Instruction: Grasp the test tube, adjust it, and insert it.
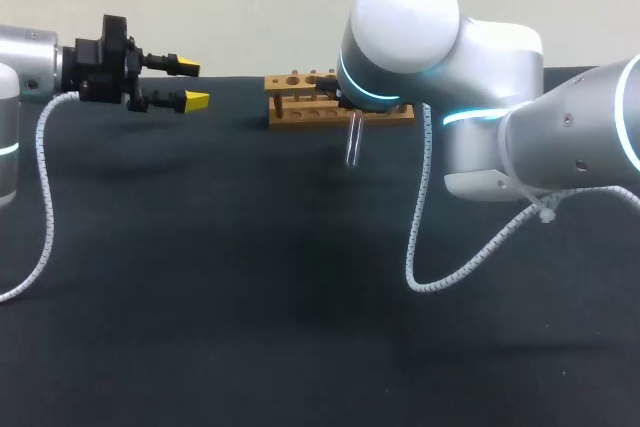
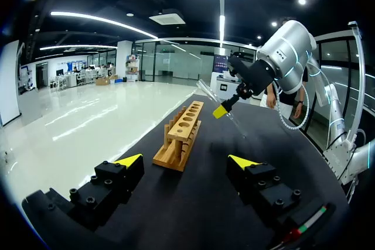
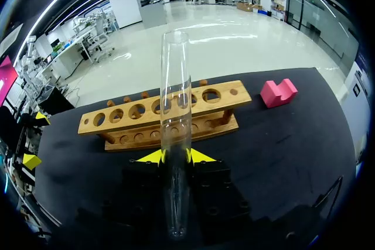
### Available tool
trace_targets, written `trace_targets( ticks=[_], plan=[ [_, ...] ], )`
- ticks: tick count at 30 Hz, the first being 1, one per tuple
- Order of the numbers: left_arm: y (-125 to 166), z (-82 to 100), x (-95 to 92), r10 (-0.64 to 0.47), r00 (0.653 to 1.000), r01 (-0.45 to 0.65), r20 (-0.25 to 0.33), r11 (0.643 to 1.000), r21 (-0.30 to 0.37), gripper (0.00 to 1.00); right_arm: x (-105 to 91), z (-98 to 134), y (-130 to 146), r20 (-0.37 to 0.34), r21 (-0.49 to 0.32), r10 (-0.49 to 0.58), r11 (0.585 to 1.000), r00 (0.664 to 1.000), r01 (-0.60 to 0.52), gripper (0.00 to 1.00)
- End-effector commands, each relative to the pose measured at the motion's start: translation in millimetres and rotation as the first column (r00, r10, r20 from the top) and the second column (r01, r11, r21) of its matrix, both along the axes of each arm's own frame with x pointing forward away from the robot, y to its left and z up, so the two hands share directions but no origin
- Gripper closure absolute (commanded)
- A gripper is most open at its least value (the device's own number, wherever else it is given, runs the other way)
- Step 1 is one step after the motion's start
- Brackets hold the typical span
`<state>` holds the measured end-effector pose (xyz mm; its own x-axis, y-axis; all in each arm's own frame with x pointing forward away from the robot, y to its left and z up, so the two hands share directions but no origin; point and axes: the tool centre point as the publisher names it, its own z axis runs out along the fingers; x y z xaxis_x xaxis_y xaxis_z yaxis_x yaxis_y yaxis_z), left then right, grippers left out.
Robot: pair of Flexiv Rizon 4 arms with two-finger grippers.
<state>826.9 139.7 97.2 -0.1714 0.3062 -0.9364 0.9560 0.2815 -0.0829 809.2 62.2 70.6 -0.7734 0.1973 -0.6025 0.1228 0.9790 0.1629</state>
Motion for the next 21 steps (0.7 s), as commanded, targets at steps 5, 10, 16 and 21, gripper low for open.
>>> trace_targets(
  ticks=[5, 10, 16, 21],
  plan=[
    [0.5, -1.0, -0.7, 0.001, 1.000, -0.001, 0.004, 1.000, -0.002, 0.00, -24.6, 28.9, -7.8, 0.121, -0.007, -0.038, 0.999, 0.992, 0.039, 1.00],
    [0.5, -1.0, -0.7, 0.001, 1.000, -0.001, 0.004, 1.000, -0.002, 0.00, -26.4, 39.8, -8.3, 0.156, -0.005, -0.032, 0.999, 0.987, 0.033, 1.00],
    [0.5, -1.0, -0.7, 0.001, 1.000, -0.001, 0.004, 1.000, -0.002, 0.00, -27.0, 45.3, -8.4, 0.169, -0.008, -0.022, 1.000, 0.985, 0.024, 1.00],
    [0.5, -1.0, -0.7, 0.001, 1.000, -0.001, 0.004, 1.000, -0.002, 0.00, -27.1, 49.1, -8.0, 0.165, -0.006, -0.025, 1.000, 0.986, 0.027, 1.00]
  ],
)
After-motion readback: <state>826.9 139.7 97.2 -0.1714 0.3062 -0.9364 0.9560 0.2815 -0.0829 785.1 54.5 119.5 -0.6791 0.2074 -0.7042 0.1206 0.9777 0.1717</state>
